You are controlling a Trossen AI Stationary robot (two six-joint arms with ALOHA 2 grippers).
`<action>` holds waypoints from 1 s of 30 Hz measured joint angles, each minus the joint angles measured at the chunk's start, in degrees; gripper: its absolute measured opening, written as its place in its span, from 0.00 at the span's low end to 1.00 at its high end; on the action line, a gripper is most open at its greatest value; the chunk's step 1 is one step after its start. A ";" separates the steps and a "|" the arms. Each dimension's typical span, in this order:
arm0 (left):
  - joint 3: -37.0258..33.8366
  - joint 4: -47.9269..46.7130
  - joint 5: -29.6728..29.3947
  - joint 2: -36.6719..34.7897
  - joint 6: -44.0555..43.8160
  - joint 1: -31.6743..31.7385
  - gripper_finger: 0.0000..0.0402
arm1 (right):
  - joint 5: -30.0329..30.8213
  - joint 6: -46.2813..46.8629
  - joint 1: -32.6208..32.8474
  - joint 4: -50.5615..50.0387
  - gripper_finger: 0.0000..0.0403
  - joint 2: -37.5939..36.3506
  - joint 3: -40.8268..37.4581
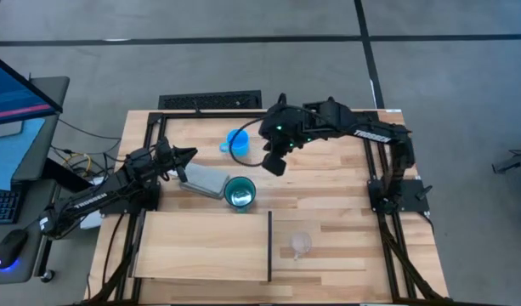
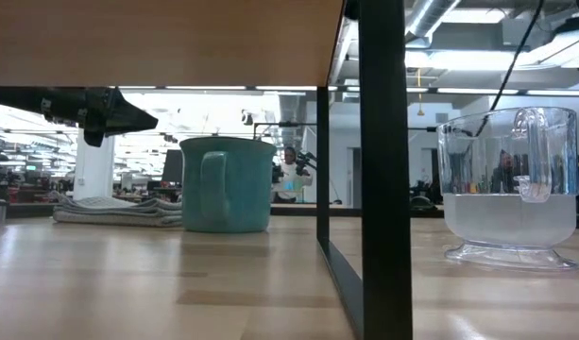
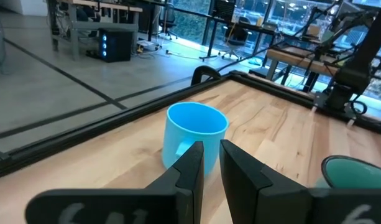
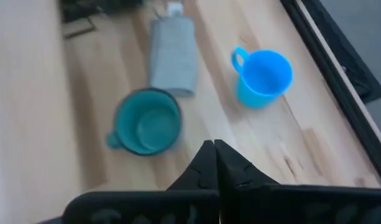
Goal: Stack small to large cups/mugs on shelf
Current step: Put the green mug on the shelf
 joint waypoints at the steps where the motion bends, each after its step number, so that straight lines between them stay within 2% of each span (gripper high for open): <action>1: 0.00 -0.01 -0.02 0.00 -0.68 -0.02 0.11 | 0.01 -0.17 -0.72 1.85 0.01 -1.42 -3.11; 8: 0.00 0.01 -0.09 0.00 -0.86 -0.02 0.11 | -5.60 -0.68 -4.84 23.35 0.00 -15.91 -29.35; 15: 0.02 0.01 -0.20 0.00 -0.75 -0.02 0.11 | -7.49 2.14 -7.94 39.56 0.00 -29.45 -52.61; 19: 0.02 0.01 -0.20 0.00 -0.77 -0.02 0.11 | -10.46 3.59 -9.11 49.43 0.00 -36.39 -64.25; 23: 0.00 0.01 -0.20 0.00 -0.79 -0.01 0.11 | -10.87 5.99 -10.13 57.47 0.00 -43.42 -74.82; 30: 0.00 0.01 -0.20 0.00 -0.82 -0.01 0.11 | -11.89 9.54 -10.77 67.97 0.00 -54.71 -89.54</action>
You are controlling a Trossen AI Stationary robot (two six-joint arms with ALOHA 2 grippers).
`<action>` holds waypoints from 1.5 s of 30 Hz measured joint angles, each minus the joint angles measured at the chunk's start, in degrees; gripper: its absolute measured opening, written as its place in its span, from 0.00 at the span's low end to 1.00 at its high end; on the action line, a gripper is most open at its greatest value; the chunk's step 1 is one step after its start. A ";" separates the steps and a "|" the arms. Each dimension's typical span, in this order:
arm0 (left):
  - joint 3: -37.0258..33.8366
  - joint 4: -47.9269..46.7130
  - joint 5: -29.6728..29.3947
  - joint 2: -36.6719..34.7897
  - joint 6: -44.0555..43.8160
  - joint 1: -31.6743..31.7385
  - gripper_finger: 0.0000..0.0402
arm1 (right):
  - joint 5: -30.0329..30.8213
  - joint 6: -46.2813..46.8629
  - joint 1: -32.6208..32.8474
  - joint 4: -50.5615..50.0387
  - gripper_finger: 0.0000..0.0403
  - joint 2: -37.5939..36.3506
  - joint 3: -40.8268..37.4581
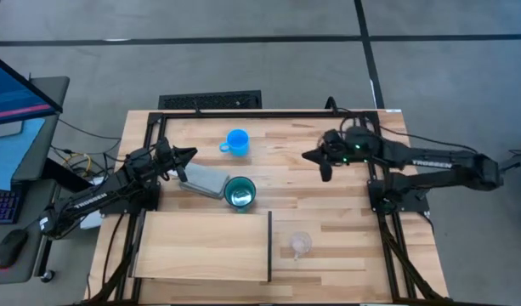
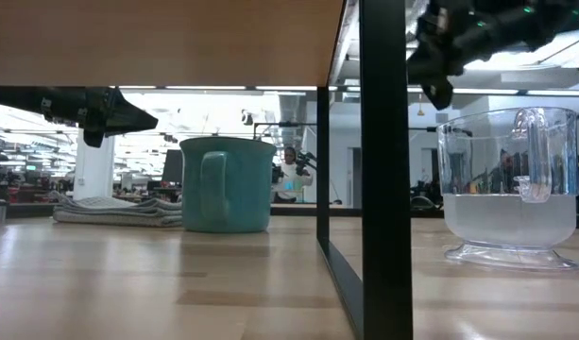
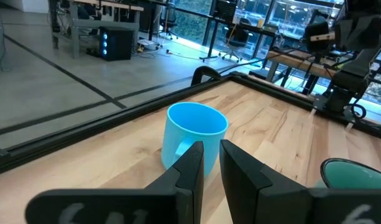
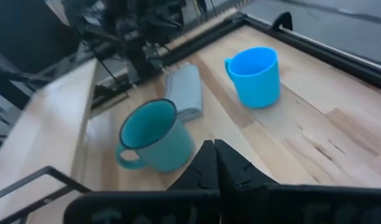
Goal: Stack small to large cups/mugs on shelf
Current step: Put the green mug on the shelf
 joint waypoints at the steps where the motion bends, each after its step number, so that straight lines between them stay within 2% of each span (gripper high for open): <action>1: 0.01 0.01 0.00 0.00 0.00 0.01 0.11 | -0.02 0.55 0.00 1.59 0.00 -1.46 -1.69; 10: 0.02 0.02 0.02 0.00 -0.02 0.00 0.11 | 0.00 1.95 -0.31 12.57 0.01 -12.37 -14.61; 18: 0.01 0.06 0.02 0.00 2.21 0.01 0.11 | 1.83 5.26 -0.31 19.75 0.00 -17.34 -21.39; 27: 0.02 0.21 0.17 0.00 2.51 0.01 0.11 | 4.54 6.73 -0.31 19.27 0.01 -17.74 -22.40; 36: 2.27 2.61 0.40 -0.12 1.80 0.01 0.11 | 5.88 6.75 -0.31 19.25 0.09 -17.72 -22.40; 45: 2.47 2.58 2.15 -0.02 5.68 0.01 0.11 | 5.88 6.75 -0.31 18.57 0.08 -17.70 -22.40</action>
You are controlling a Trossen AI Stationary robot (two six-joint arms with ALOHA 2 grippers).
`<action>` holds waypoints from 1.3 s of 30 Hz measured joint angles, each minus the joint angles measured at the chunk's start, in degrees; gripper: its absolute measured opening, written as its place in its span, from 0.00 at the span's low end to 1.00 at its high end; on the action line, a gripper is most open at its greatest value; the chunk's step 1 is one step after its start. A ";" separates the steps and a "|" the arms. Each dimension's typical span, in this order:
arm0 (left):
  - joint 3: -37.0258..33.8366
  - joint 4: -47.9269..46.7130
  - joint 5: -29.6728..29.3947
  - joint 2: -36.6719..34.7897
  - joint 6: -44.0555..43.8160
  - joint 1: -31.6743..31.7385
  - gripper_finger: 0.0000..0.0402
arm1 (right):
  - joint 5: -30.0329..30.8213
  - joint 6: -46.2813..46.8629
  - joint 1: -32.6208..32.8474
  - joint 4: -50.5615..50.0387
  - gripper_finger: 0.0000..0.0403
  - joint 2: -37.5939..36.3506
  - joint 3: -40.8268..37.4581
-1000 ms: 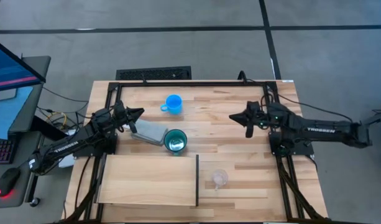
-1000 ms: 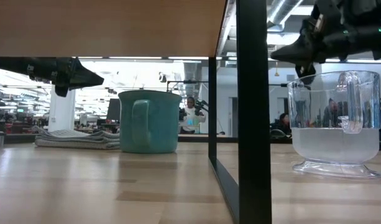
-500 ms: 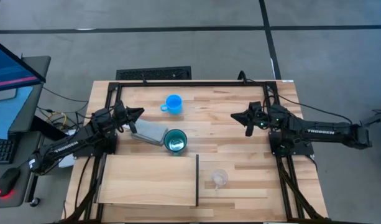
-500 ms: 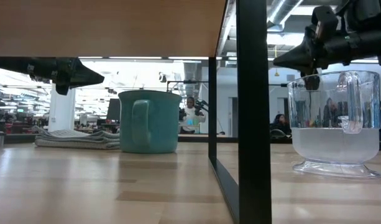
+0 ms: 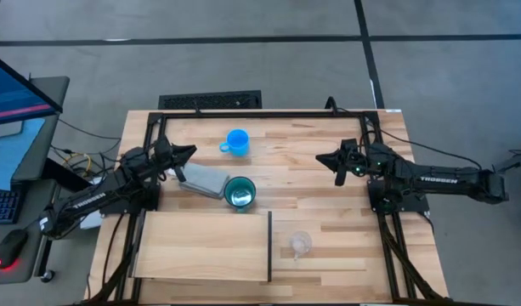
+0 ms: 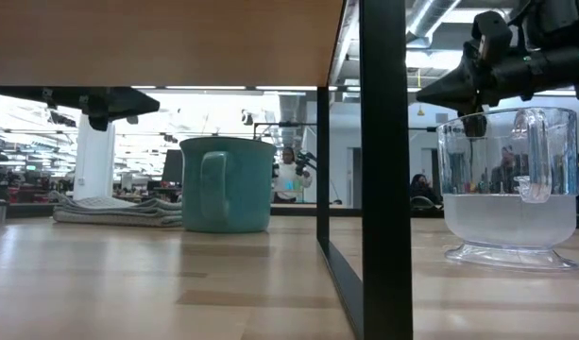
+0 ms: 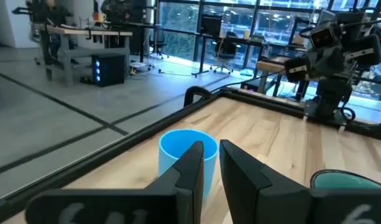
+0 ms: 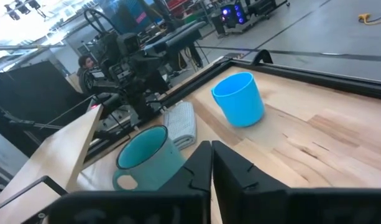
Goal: Stack small to large cups/mugs on shelf
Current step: Put the green mug on the shelf
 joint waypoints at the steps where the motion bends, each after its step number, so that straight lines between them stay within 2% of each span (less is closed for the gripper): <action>1: 0.02 0.01 1.05 0.00 0.17 0.00 0.11 | 0.00 0.00 0.00 0.00 0.08 0.00 0.00; 5: 0.07 0.21 10.25 0.00 3.55 -0.05 0.14 | 0.00 0.00 0.00 0.00 0.06 0.00 0.00; 8: 0.08 0.46 13.37 0.02 4.08 -0.04 0.18 | 0.00 0.00 0.00 0.00 0.05 0.00 0.00; 15: 0.18 4.41 13.86 0.00 7.39 -0.02 0.26 | 0.00 0.00 0.00 0.00 0.06 0.00 0.02; 22: 0.18 4.47 9.91 0.00 7.52 -0.02 0.27 | -0.02 0.00 0.00 -0.02 0.05 0.00 0.04; 29: 0.20 4.02 12.01 0.00 4.50 0.00 0.30 | -0.02 0.00 0.00 -0.09 0.06 0.02 0.04; 36: 0.23 4.00 11.52 0.01 2.80 0.00 0.45 | -0.02 -0.02 0.00 -0.22 0.05 0.02 0.04; 39: 0.26 4.00 9.62 0.02 2.23 0.00 0.52 | -0.03 -0.02 0.00 -0.22 0.06 0.02 0.04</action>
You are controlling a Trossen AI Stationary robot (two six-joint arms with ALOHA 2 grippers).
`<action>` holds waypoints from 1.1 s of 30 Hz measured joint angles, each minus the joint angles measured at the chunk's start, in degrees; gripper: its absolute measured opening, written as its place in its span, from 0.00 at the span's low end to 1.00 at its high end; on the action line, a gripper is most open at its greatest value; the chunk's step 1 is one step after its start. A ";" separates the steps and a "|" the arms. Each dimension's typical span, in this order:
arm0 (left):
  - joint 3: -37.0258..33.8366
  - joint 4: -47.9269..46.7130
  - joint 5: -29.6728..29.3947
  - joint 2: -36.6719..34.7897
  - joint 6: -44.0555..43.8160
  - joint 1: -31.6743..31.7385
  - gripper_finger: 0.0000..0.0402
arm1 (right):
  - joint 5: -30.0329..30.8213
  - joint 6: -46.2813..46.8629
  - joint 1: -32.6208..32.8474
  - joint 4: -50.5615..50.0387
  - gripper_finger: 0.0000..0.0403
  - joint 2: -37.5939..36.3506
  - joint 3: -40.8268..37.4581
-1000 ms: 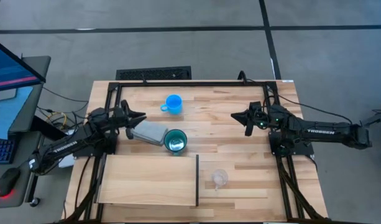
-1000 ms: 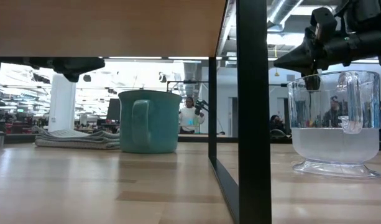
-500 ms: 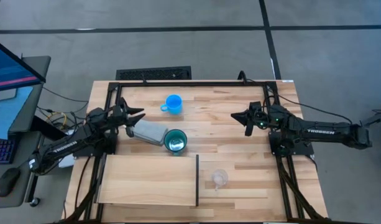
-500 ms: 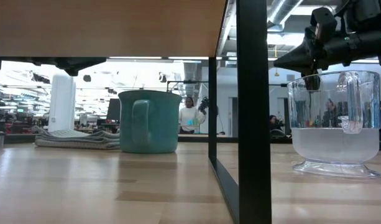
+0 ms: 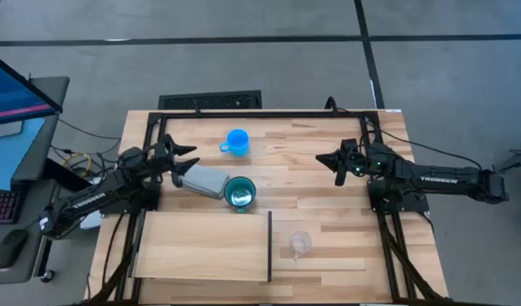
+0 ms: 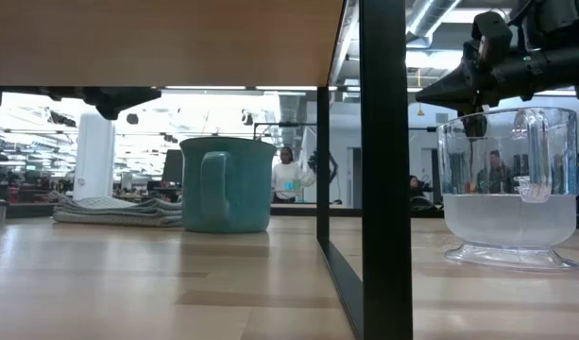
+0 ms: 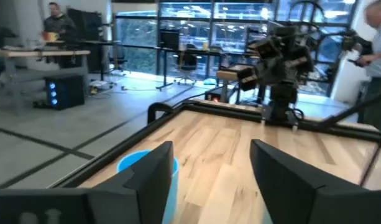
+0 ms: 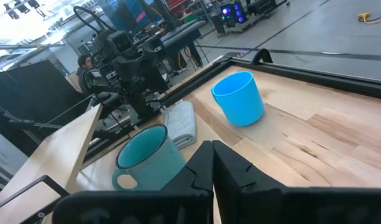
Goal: Stack small to large cups/mugs on shelf
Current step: Put the green mug on the shelf
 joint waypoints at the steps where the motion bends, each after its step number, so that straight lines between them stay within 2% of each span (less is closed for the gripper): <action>1: 0.00 0.00 -0.61 -0.02 -0.82 0.00 0.54 | 0.01 0.00 0.00 0.00 0.06 0.00 0.00; 8: 0.00 0.00 -0.69 -0.02 -8.99 0.00 0.58 | -0.01 0.00 0.00 0.00 0.05 0.00 0.02; 12: 0.00 0.32 -1.15 0.00 -8.48 0.00 0.58 | -0.01 0.00 0.00 0.00 0.06 0.00 0.02; 19: 0.26 6.69 -0.60 -0.02 -11.35 0.00 0.56 | -0.01 0.00 0.00 0.00 0.05 0.00 0.02; 23: 3.25 3.79 2.08 0.02 -11.04 -0.02 0.53 | -0.01 0.00 0.00 0.00 0.05 0.00 0.02; 28: 8.79 -0.63 2.28 1.58 -8.41 -0.02 0.50 | 0.43 -0.02 0.00 0.00 0.06 0.00 0.02; 33: 14.59 -5.66 2.16 7.90 -10.54 -0.02 0.49 | 3.29 -0.03 0.00 0.00 0.05 0.00 0.02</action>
